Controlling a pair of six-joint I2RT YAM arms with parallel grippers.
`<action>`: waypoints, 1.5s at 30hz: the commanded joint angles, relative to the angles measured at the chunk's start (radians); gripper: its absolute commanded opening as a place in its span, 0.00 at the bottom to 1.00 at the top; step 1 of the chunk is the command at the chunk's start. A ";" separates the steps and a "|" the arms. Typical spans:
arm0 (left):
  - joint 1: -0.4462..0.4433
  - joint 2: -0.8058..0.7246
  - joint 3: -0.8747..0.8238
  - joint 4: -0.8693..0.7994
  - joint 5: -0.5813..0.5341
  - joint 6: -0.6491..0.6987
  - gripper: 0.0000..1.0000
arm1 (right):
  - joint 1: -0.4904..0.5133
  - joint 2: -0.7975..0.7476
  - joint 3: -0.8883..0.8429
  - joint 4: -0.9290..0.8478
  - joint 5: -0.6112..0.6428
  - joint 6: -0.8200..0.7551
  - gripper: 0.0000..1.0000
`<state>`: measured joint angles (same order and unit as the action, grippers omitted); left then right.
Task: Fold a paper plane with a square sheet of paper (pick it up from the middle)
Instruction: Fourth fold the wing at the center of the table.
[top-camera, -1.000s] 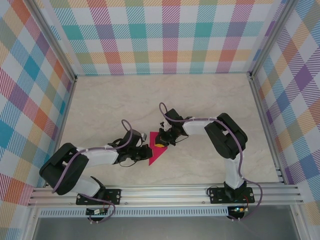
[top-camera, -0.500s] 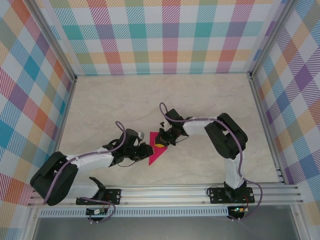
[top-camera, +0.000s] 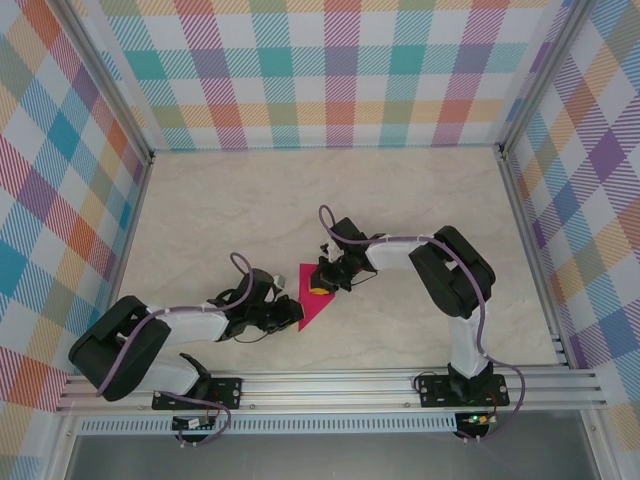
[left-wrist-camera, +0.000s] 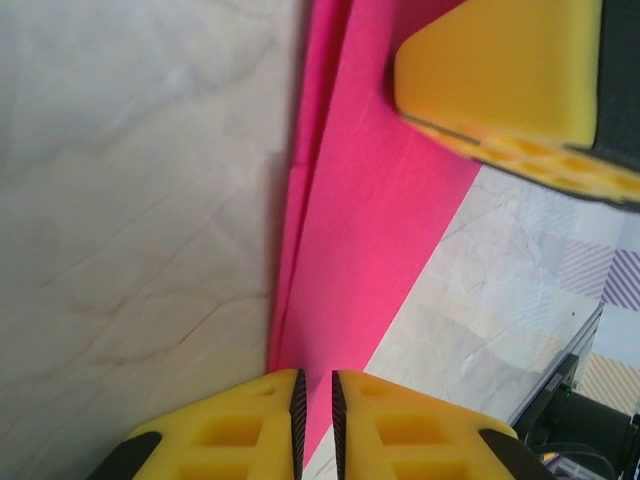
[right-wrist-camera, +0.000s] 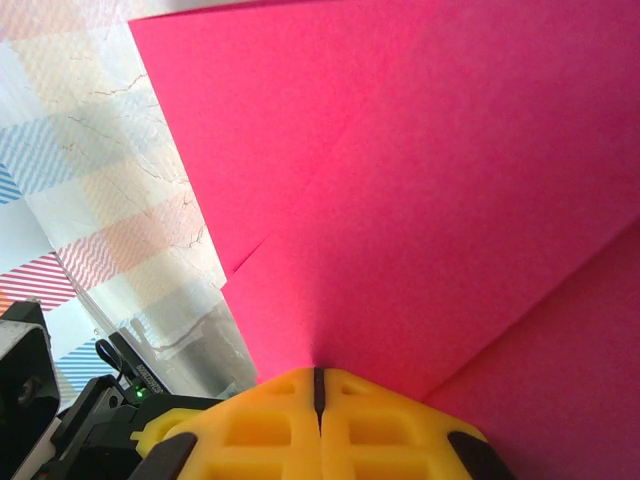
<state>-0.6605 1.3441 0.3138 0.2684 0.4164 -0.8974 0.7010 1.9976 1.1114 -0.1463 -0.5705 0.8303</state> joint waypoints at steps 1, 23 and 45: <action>-0.007 -0.061 -0.061 -0.148 -0.016 0.012 0.20 | 0.005 0.061 -0.027 -0.048 0.086 -0.008 0.05; -0.011 -0.022 0.042 0.110 0.064 -0.076 0.19 | 0.005 0.059 -0.022 -0.063 0.086 -0.014 0.05; -0.063 0.047 0.031 -0.290 0.094 0.128 0.23 | 0.004 0.053 -0.019 -0.136 0.154 -0.048 0.06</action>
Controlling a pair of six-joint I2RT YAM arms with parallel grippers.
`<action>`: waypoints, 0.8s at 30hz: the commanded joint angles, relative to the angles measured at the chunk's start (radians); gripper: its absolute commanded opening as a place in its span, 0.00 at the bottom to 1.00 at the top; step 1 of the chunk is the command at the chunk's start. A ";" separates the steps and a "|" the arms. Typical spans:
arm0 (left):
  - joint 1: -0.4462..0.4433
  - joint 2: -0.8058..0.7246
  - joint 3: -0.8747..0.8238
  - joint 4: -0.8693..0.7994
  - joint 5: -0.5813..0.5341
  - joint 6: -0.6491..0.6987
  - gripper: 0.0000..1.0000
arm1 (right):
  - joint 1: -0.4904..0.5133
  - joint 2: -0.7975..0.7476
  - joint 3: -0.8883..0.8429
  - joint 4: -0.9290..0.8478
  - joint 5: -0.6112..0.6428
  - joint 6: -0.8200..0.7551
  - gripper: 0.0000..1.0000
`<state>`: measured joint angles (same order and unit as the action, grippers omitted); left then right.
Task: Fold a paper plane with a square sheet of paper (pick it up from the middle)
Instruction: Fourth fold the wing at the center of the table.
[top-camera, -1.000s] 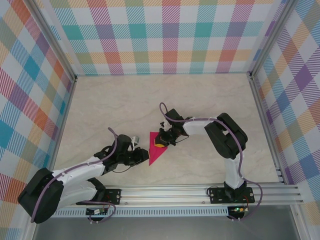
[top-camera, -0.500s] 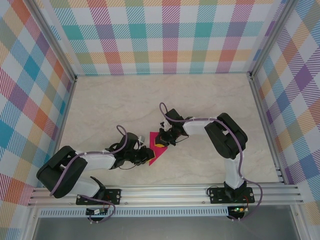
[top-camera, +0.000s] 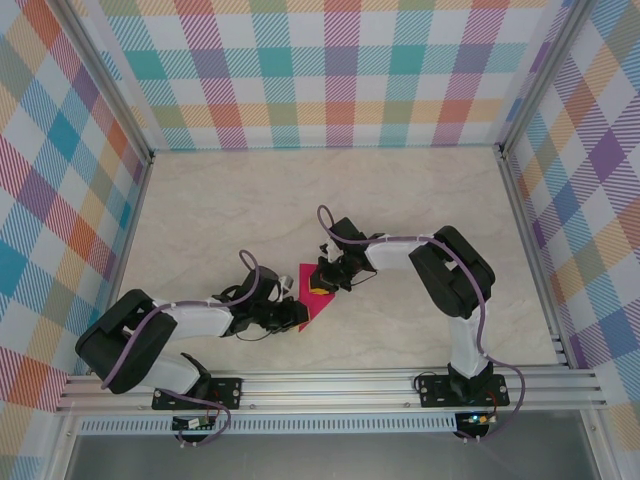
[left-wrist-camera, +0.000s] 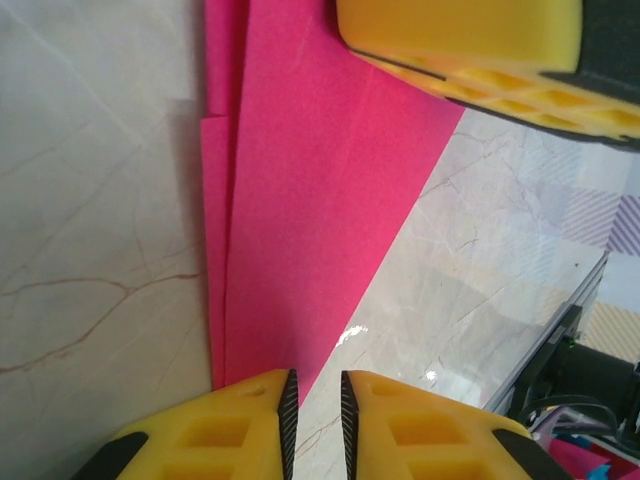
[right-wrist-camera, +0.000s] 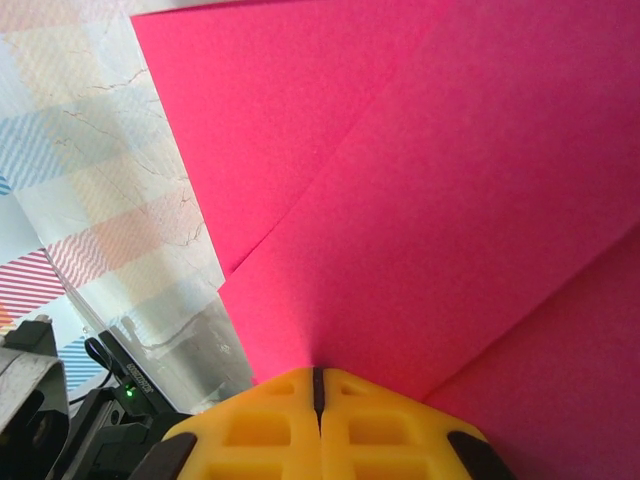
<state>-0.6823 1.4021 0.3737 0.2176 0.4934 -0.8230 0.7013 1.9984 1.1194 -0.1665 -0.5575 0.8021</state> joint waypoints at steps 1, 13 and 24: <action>-0.044 -0.033 -0.030 -0.262 0.016 0.059 0.23 | 0.004 0.053 -0.026 -0.117 0.143 -0.020 0.05; -0.085 -0.154 0.041 -0.404 -0.073 0.081 0.24 | 0.003 0.025 -0.021 -0.104 0.126 -0.020 0.07; -0.033 -0.204 0.181 -0.445 -0.284 0.093 0.22 | -0.004 -0.141 0.009 -0.136 0.149 -0.047 0.23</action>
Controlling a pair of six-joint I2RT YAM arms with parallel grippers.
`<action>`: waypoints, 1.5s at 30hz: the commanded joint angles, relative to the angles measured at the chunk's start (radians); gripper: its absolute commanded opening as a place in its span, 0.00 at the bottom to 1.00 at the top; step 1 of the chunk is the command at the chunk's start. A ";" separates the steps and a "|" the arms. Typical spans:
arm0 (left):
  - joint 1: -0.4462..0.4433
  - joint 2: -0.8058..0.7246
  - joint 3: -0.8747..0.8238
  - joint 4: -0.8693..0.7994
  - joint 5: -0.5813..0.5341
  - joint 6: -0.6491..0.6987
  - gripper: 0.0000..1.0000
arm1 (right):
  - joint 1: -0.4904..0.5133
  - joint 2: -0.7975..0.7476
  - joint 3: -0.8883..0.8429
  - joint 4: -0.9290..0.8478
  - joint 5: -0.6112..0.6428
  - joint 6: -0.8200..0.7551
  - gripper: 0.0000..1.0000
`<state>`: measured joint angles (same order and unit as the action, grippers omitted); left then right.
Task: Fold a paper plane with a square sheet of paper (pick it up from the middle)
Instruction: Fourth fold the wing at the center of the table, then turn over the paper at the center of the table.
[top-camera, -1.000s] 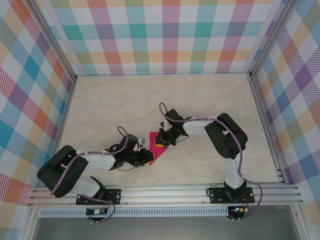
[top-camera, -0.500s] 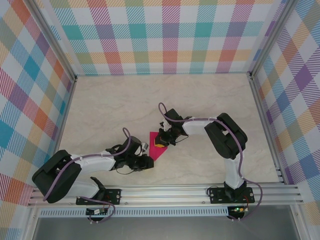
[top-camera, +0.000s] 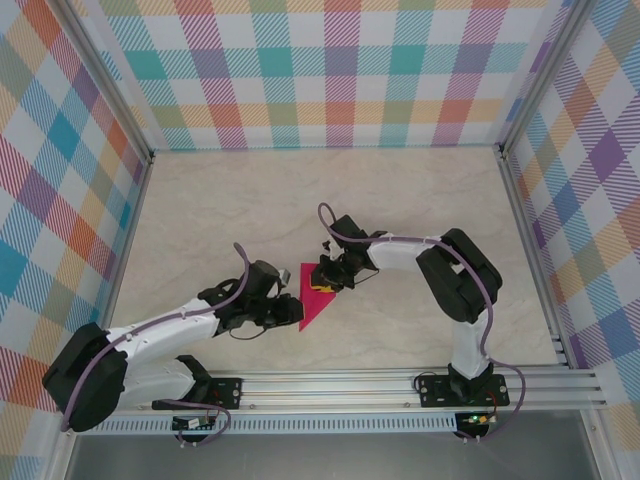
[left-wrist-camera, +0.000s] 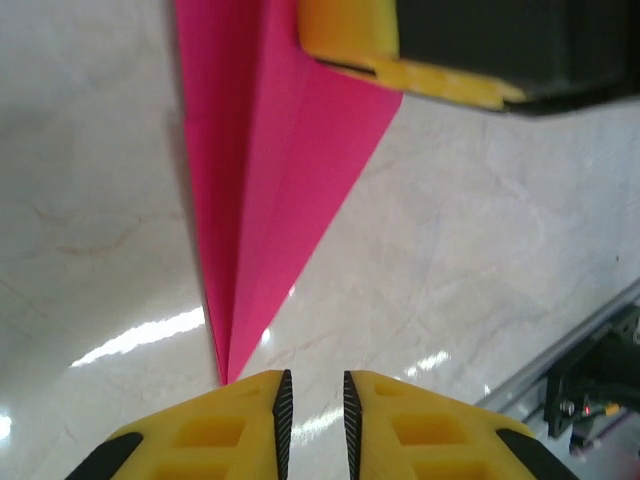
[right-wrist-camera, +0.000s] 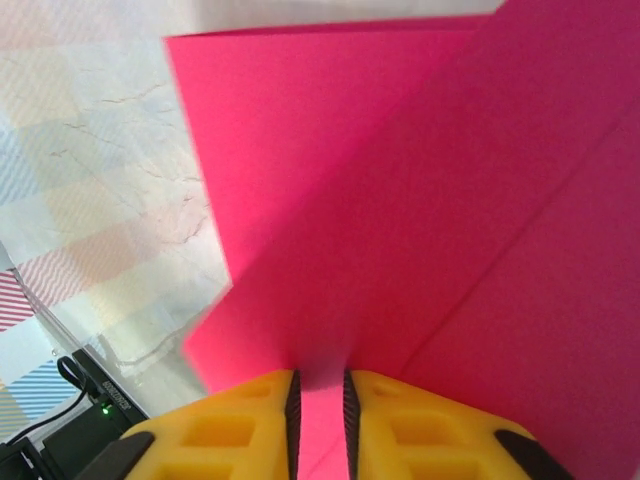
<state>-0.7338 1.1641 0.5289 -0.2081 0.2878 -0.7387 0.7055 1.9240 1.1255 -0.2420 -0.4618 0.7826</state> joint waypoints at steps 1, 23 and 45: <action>0.019 0.060 0.044 -0.008 -0.086 0.017 0.22 | -0.015 -0.080 -0.003 -0.067 0.062 -0.028 0.25; 0.015 0.374 0.240 -0.134 -0.214 0.118 0.25 | -0.072 -0.091 -0.159 0.044 -0.011 0.022 0.39; 0.000 0.448 0.268 -0.137 -0.191 0.136 0.24 | -0.057 -0.076 -0.173 0.133 -0.069 0.055 0.36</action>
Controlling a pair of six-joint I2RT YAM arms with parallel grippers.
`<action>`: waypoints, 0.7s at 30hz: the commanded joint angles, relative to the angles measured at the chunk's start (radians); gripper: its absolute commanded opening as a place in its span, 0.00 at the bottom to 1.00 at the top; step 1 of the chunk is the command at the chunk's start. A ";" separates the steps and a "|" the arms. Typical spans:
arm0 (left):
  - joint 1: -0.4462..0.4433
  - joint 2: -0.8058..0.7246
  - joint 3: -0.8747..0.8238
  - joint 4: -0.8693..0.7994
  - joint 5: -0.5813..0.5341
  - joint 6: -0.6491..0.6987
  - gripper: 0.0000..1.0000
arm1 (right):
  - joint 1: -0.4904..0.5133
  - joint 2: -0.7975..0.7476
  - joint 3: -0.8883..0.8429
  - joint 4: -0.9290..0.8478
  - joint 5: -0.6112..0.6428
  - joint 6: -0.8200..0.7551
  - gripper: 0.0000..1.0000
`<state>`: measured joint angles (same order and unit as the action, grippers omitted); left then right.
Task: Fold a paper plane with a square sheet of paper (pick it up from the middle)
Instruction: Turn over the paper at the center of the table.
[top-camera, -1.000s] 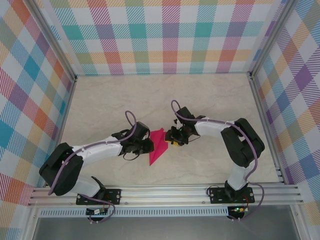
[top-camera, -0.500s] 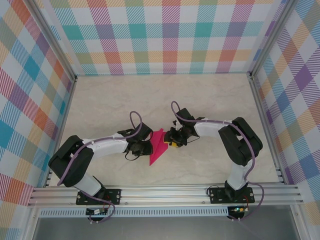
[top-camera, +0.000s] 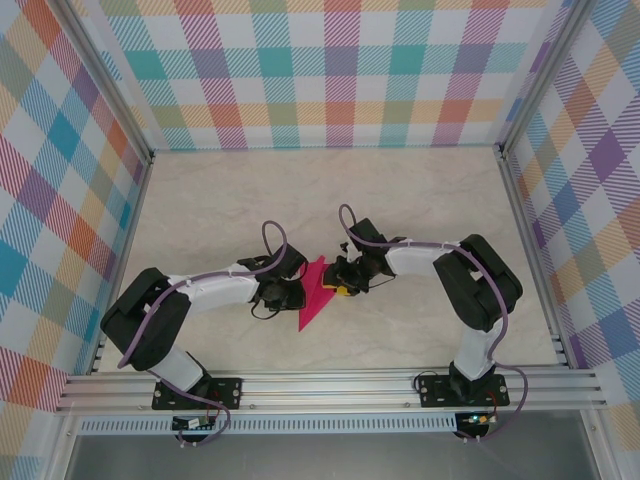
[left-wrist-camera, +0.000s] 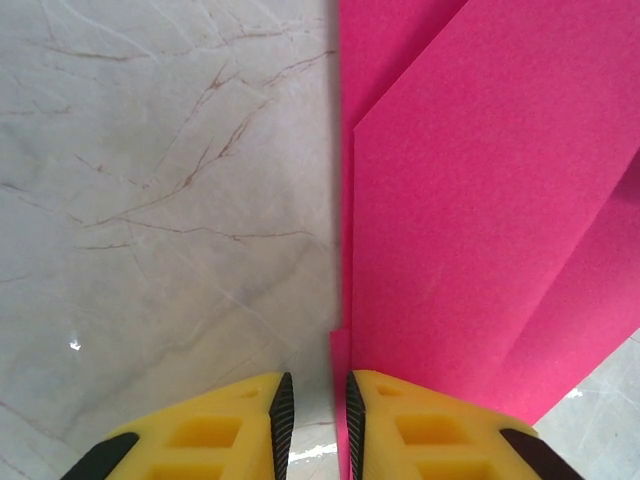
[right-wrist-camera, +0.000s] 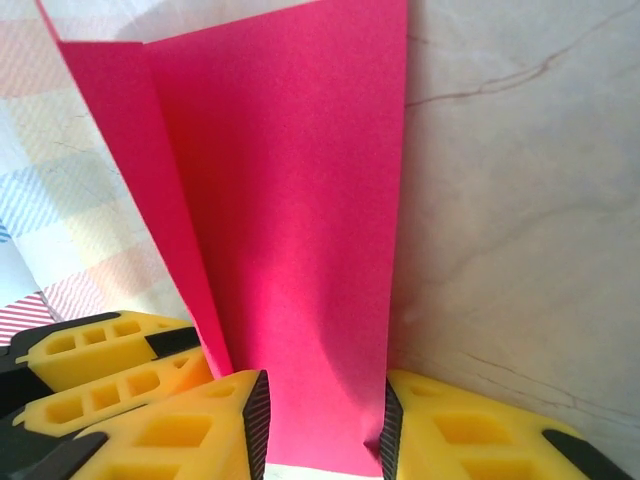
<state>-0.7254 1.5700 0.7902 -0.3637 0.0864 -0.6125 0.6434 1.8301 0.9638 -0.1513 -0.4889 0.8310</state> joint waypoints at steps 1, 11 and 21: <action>-0.009 0.042 0.006 0.017 0.009 0.010 0.24 | 0.006 0.014 -0.013 0.054 -0.053 0.010 0.36; -0.009 0.037 0.006 0.006 -0.019 -0.021 0.19 | 0.027 -0.027 -0.107 0.246 -0.088 0.123 0.45; -0.011 0.012 -0.008 0.029 -0.020 -0.038 0.19 | 0.064 -0.086 -0.195 0.375 -0.024 0.185 0.51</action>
<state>-0.7261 1.5715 0.7948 -0.3740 0.0727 -0.6361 0.7002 1.7813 0.8059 0.1539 -0.5236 0.9802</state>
